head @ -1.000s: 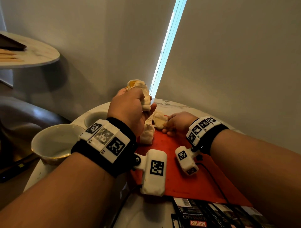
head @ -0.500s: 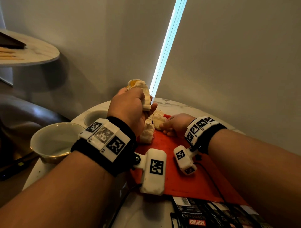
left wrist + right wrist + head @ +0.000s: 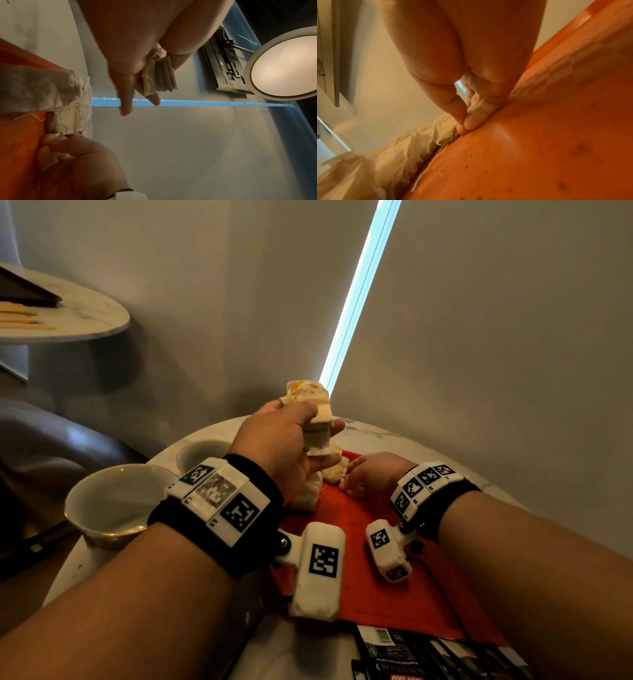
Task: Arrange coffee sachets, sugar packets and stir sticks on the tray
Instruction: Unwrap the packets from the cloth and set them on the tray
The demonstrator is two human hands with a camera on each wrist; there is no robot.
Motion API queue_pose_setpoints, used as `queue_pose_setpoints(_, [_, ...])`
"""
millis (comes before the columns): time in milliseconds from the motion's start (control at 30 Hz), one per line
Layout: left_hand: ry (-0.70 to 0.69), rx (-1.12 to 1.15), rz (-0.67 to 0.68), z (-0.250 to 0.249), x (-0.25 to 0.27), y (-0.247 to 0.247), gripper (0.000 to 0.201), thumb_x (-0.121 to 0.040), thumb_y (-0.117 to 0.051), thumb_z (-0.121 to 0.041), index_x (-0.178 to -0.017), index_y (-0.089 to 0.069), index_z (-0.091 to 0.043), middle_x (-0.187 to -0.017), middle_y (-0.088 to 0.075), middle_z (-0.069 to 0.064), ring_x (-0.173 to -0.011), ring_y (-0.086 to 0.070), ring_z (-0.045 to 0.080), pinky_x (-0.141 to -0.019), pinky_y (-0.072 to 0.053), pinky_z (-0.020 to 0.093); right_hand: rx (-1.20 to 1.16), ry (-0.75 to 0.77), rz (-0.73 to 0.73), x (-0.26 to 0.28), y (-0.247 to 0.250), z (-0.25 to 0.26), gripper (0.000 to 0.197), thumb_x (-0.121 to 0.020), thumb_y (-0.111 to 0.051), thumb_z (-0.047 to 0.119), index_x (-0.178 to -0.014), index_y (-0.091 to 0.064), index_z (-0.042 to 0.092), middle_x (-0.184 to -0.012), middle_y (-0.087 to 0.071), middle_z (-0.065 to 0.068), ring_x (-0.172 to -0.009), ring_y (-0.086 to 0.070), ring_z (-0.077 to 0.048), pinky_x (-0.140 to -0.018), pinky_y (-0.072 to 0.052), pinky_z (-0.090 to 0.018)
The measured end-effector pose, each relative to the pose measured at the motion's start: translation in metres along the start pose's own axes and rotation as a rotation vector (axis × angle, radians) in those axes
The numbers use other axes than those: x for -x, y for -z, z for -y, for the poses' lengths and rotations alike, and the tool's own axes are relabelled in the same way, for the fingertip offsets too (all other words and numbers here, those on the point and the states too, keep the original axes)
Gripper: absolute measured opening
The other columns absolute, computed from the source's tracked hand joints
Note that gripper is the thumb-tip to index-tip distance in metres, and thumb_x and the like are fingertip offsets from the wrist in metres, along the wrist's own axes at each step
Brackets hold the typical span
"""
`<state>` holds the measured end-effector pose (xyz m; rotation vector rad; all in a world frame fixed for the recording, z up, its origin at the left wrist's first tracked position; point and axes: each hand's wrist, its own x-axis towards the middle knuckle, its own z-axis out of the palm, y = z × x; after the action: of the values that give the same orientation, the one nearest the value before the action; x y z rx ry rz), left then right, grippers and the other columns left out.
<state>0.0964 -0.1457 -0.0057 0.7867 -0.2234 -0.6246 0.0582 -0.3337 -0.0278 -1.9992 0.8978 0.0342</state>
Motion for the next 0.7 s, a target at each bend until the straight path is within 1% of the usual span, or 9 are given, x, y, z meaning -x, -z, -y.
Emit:
queue_pose_setpoints(67, [0.013,-0.038,0.002,0.001,0.001,0.001,0.026,-0.103,-0.051,-0.015,-0.129,-0.056,-0.016,-0.096,-0.075,0.01,-0.088,-0.077,0.02,-0.071,-0.062,0.047,-0.017,-0.018,-0.026,0.001,0.001,-0.001,0.029,-0.078,-0.076,-0.008,-0.102,-0.07,0.008,-0.098,-0.071,-0.01,-0.093,-0.069,-0.022,-0.08,-0.059,-0.032])
queue_pose_setpoints(133, [0.026,-0.062,-0.019,0.001,0.002,0.003,0.023,-0.1,-0.057,-0.017,-0.124,-0.059,-0.018,-0.094,-0.076,0.01,-0.088,-0.076,0.02,-0.067,-0.061,0.042,-0.117,-0.026,-0.038,0.003,0.002,-0.005,0.027,-0.076,-0.073,-0.014,-0.092,-0.067,0.007,-0.095,-0.071,-0.016,-0.095,-0.07,-0.026,-0.085,-0.059,-0.035])
queue_pose_setpoints(200, [0.036,-0.086,-0.037,0.0,0.003,0.003,0.025,-0.098,-0.062,-0.019,-0.122,-0.06,-0.019,-0.096,-0.075,0.01,-0.085,-0.075,0.02,-0.06,-0.058,0.035,-0.207,-0.003,-0.036,0.006,0.005,-0.009,0.029,-0.08,-0.068,-0.016,-0.101,-0.068,0.005,-0.096,-0.072,-0.017,-0.096,-0.071,-0.028,-0.086,-0.06,-0.038])
queue_pose_setpoints(300, [0.032,-0.087,-0.036,0.0,0.006,0.002,0.026,-0.096,-0.064,-0.019,-0.122,-0.059,-0.016,-0.106,-0.07,0.013,-0.084,-0.07,0.021,-0.055,-0.056,0.03,-0.334,-0.013,-0.059,0.019,0.006,-0.007,0.03,-0.091,-0.06,-0.009,-0.118,-0.058,0.002,-0.096,-0.068,-0.019,-0.076,-0.071,-0.027,-0.06,-0.06,-0.033])
queue_pose_setpoints(367, [0.016,-0.106,-0.031,0.001,0.005,0.002,0.026,-0.096,-0.065,-0.019,-0.121,-0.06,-0.016,-0.106,-0.069,0.013,-0.083,-0.067,0.022,-0.055,-0.055,0.029,-0.323,0.039,-0.094,0.024,0.008,-0.003,0.029,-0.095,-0.063,0.004,-0.122,-0.056,0.0,-0.095,-0.063,-0.015,-0.067,-0.065,-0.022,-0.053,-0.053,-0.029])
queue_pose_setpoints(433, [0.003,-0.125,-0.027,0.001,0.006,0.002,0.025,-0.095,-0.066,-0.018,-0.119,-0.061,-0.015,-0.1,-0.068,0.011,-0.077,-0.064,0.02,-0.056,-0.054,0.03,-0.35,0.135,-0.084,0.033,0.009,0.003,0.035,-0.096,-0.065,0.027,-0.12,-0.058,0.002,-0.086,-0.058,-0.009,-0.063,-0.056,-0.017,-0.054,-0.043,-0.027])
queue_pose_setpoints(500, [-0.004,-0.139,-0.023,0.001,0.005,0.003,0.022,-0.094,-0.066,-0.018,-0.115,-0.061,-0.013,-0.089,-0.067,0.008,-0.067,-0.062,0.017,-0.055,-0.052,0.029,-0.409,0.231,-0.021,0.048,0.01,0.014,0.038,-0.096,-0.061,0.041,-0.11,-0.059,0.006,-0.077,-0.056,-0.005,-0.061,-0.052,-0.015,-0.057,-0.037,-0.028])
queue_pose_setpoints(600, [-0.016,-0.144,-0.025,0.003,0.007,0.002,0.027,-0.094,-0.066,-0.017,-0.12,-0.061,-0.01,-0.078,-0.064,0.005,-0.058,-0.059,0.013,-0.051,-0.049,0.028,-0.469,0.363,0.109,0.072,0.007,0.025,0.039,-0.088,-0.067,0.043,-0.104,-0.058,0.008,-0.073,-0.056,-0.003,-0.06,-0.052,-0.013,-0.057,-0.038,-0.027])
queue_pose_setpoints(700, [-0.029,-0.178,-0.013,0.003,0.011,-0.001,0.026,-0.096,-0.064,-0.017,-0.121,-0.062,-0.009,-0.079,-0.064,0.006,-0.059,-0.059,0.012,-0.053,-0.051,0.026,-0.489,0.445,0.17,0.084,-0.001,0.03,0.037,-0.079,-0.073,0.035,-0.102,-0.06,0.009,-0.072,-0.057,-0.002,-0.059,-0.053,-0.012,-0.053,-0.04,-0.025])
